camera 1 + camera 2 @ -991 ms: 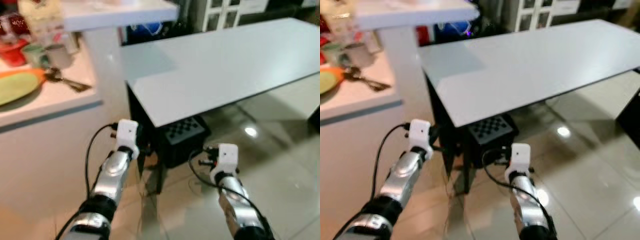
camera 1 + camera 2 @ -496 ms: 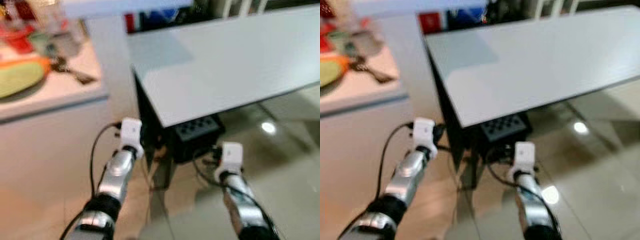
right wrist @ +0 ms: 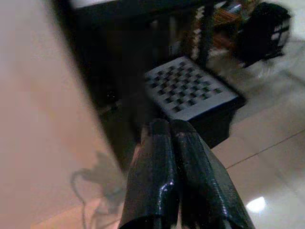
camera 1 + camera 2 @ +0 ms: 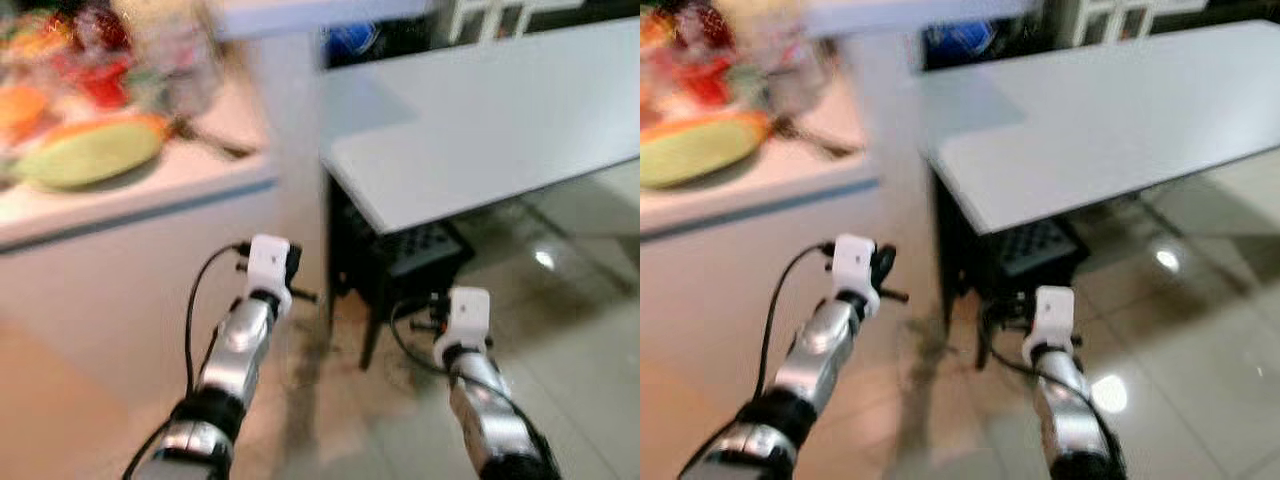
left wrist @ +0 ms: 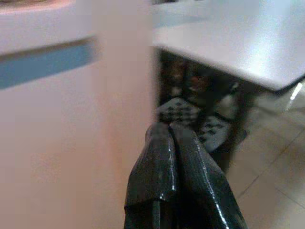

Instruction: Setting the table

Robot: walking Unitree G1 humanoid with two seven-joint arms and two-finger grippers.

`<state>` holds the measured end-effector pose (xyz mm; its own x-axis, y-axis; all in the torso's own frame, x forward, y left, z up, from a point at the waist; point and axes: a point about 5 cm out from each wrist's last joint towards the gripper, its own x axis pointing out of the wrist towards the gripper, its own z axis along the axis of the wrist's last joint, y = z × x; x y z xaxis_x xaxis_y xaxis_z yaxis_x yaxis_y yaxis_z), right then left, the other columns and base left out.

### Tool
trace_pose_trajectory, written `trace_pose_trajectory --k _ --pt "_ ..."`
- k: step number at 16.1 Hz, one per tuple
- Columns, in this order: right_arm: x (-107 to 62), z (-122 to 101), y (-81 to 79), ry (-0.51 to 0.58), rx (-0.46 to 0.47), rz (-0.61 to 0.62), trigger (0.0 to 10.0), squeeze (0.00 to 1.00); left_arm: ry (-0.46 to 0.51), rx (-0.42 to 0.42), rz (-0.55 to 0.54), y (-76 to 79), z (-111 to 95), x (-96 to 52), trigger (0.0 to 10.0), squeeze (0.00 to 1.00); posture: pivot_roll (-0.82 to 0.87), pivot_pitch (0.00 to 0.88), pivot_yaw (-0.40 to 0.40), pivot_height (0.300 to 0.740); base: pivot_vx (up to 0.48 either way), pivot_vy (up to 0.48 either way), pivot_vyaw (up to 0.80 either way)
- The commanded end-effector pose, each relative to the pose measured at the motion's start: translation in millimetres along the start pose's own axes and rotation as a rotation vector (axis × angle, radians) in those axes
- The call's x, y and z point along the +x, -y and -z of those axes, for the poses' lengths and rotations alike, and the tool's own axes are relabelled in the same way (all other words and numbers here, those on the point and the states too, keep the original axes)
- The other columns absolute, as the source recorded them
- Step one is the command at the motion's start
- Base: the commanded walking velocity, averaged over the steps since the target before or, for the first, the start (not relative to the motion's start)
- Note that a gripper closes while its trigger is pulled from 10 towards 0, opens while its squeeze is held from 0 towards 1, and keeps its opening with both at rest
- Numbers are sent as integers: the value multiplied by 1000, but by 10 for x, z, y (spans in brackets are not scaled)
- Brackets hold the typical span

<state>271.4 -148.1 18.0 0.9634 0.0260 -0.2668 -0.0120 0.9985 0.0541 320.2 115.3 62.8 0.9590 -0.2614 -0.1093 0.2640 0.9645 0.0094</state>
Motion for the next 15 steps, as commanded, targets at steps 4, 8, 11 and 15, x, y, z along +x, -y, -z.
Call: trace_pose_trajectory --k 4,8,11,15 --pt "14 -35 -36 12 1 -16 10000 0 -15 10 -38 -69 -3 5 10000 0 -55 0 40 740 308 368 0" --pt "12 -1 -47 -15 -1 -15 10000 0 -36 77 -50 -73 25 3 10000 0 -53 0 40 740 0 0 0" --pt "12 7 -52 -20 2 -15 10000 0 -42 77 -55 -74 30 5 0 0 -54 0 41 740 0 0 0" --pt "15 10 -28 -26 8 2 10000 0 -55 63 -89 -129 45 1 0 0 -52 0 42 740 0 0 0"
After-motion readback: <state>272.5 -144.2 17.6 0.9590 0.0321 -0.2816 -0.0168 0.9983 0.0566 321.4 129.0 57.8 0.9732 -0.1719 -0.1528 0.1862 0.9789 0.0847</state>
